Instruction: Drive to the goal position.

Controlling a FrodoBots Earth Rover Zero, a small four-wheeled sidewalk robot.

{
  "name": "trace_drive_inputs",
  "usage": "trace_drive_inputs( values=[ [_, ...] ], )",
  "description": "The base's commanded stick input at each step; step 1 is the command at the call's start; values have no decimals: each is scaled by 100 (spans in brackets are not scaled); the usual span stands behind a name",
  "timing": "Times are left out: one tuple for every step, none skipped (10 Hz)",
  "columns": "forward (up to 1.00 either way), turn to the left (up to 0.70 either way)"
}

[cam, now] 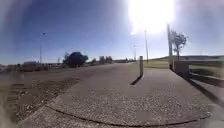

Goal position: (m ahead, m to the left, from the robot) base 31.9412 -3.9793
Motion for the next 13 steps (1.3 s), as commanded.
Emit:
trace_drive_inputs(
  values=[
    [70,-32],
    [70,-27],
    [70,0],
    [70,0],
    [70,0],
    [70,0],
    [70,0],
    [70,0],
    [70,0],
    [70,0],
    [70,0],
    [70,0],
    [70,0]
  ],
)
